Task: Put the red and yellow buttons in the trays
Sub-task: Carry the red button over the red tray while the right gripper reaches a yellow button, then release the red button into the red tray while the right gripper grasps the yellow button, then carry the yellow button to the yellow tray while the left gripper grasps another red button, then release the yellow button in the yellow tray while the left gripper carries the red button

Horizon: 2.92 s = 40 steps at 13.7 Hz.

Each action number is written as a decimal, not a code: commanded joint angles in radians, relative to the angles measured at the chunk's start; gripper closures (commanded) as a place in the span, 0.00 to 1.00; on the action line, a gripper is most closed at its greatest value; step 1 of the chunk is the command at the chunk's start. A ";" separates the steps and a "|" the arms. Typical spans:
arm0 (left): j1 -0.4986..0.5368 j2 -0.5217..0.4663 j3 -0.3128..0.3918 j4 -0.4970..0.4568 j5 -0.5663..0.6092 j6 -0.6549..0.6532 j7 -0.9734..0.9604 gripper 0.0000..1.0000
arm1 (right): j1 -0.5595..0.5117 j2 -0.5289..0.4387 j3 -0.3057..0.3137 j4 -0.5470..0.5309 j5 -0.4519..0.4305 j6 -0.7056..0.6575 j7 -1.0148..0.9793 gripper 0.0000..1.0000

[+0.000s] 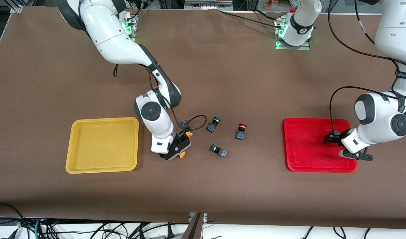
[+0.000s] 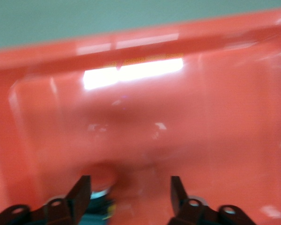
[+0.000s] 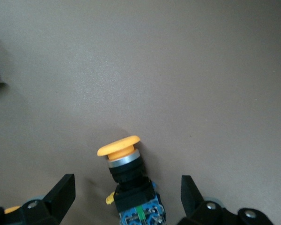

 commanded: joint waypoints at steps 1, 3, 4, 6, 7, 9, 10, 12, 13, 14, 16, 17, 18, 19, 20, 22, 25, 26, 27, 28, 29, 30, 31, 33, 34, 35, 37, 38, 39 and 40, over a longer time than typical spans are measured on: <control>-0.030 -0.013 -0.059 0.017 -0.015 -0.020 -0.049 0.00 | 0.002 0.014 0.009 0.026 0.009 -0.010 -0.010 0.00; -0.104 0.011 -0.062 0.058 -0.017 -0.019 -0.075 0.00 | 0.002 0.014 0.009 0.007 0.006 -0.010 -0.016 0.00; -0.153 0.020 -0.062 0.075 -0.017 -0.014 -0.113 0.00 | 0.000 0.012 0.009 0.004 0.008 -0.010 -0.009 0.00; -0.254 0.052 -0.062 0.112 -0.015 -0.008 -0.236 0.00 | -0.001 0.012 0.009 0.003 0.008 -0.010 -0.007 0.16; -0.311 0.062 -0.059 0.118 -0.002 -0.008 -0.291 0.00 | -0.003 0.009 0.009 0.000 0.008 -0.010 -0.007 0.28; -0.409 0.086 -0.045 0.128 -0.004 -0.008 -0.354 0.00 | -0.007 0.006 0.009 -0.013 0.008 -0.010 -0.007 0.50; -0.428 0.105 -0.043 0.128 -0.003 -0.005 -0.361 0.00 | -0.007 0.005 0.007 -0.017 0.008 -0.010 -0.011 0.60; -0.464 0.126 -0.045 0.128 -0.003 0.006 -0.364 0.00 | -0.016 -0.004 -0.002 -0.019 0.006 -0.012 -0.027 0.75; -0.487 0.126 -0.043 0.128 -0.004 0.011 -0.370 0.00 | -0.027 -0.021 -0.002 -0.022 0.005 -0.013 -0.053 0.78; -0.503 0.134 -0.039 0.129 -0.004 0.012 -0.391 0.00 | -0.036 -0.043 -0.004 -0.022 0.008 -0.025 -0.085 0.81; -0.543 0.145 -0.037 0.129 -0.003 0.034 -0.442 0.00 | -0.074 -0.090 -0.004 -0.022 0.006 -0.100 -0.116 0.82; -0.569 0.152 -0.025 0.129 -0.003 0.041 -0.471 0.00 | -0.098 -0.107 -0.002 -0.023 0.009 -0.123 -0.145 0.82; -0.601 0.155 0.001 0.129 0.002 0.052 -0.488 0.00 | -0.131 -0.133 -0.002 -0.022 0.009 -0.178 -0.150 0.81; -0.639 0.161 0.035 0.129 0.014 0.069 -0.491 0.00 | -0.163 -0.156 -0.004 -0.022 0.009 -0.240 -0.157 0.80; -0.676 0.163 0.068 0.129 0.028 0.080 -0.491 0.00 | -0.202 -0.178 -0.004 -0.023 0.008 -0.309 -0.189 0.79; -0.710 0.174 0.105 0.149 0.034 0.090 -0.493 0.17 | -0.295 -0.184 -0.002 -0.037 0.011 -0.357 -0.330 0.72; -0.707 0.172 0.107 0.161 0.032 0.089 -0.496 0.97 | -0.395 -0.187 -0.002 -0.130 0.043 -0.323 -0.375 0.71; -0.701 0.168 0.108 0.166 0.031 0.084 -0.496 1.00 | -0.420 -0.190 -0.002 -0.176 0.048 -0.299 -0.375 0.71; -0.692 0.160 0.121 0.177 0.029 0.075 -0.493 1.00 | -0.438 -0.201 -0.002 -0.227 0.048 -0.262 -0.377 0.65; -0.664 0.152 0.128 0.198 0.026 0.055 -0.490 1.00 | -0.447 -0.214 -0.002 -0.265 0.048 -0.237 -0.377 0.62; -0.632 0.137 0.125 0.209 0.023 0.011 -0.484 1.00 | -0.460 -0.222 -0.002 -0.270 0.048 -0.240 -0.377 0.44; -0.605 0.114 0.124 0.213 0.025 -0.040 -0.479 1.00 | -0.463 -0.230 0.001 -0.257 0.049 -0.249 -0.375 0.28; -0.577 0.088 0.122 0.213 0.025 -0.072 -0.479 1.00 | -0.461 -0.245 0.005 -0.251 0.049 -0.263 -0.364 0.16; -0.522 0.050 0.124 0.213 0.034 -0.153 -0.444 1.00 | -0.442 -0.253 0.012 -0.220 0.098 -0.292 -0.340 0.01; -0.477 0.036 0.124 0.210 0.032 -0.179 -0.363 1.00 | -0.419 -0.254 0.015 -0.205 0.112 -0.304 -0.311 0.01; -0.422 0.025 0.121 0.201 0.025 -0.187 -0.264 1.00 | -0.391 -0.254 0.015 -0.189 0.112 -0.314 -0.267 0.01; -0.326 0.022 0.116 0.186 0.019 -0.187 -0.098 1.00 | -0.299 -0.254 0.015 -0.178 0.110 -0.312 -0.126 0.01; -0.284 0.022 0.112 0.162 0.019 -0.186 -0.051 1.00 | -0.261 -0.253 0.015 -0.171 0.113 -0.312 -0.067 0.01; -0.249 0.022 0.102 0.132 0.019 -0.180 -0.033 1.00 | -0.209 -0.247 0.016 -0.168 0.112 -0.312 0.000 0.01; -0.216 0.020 0.080 0.103 0.019 -0.172 -0.031 1.00 | -0.152 -0.242 0.015 -0.166 0.109 -0.308 0.066 0.01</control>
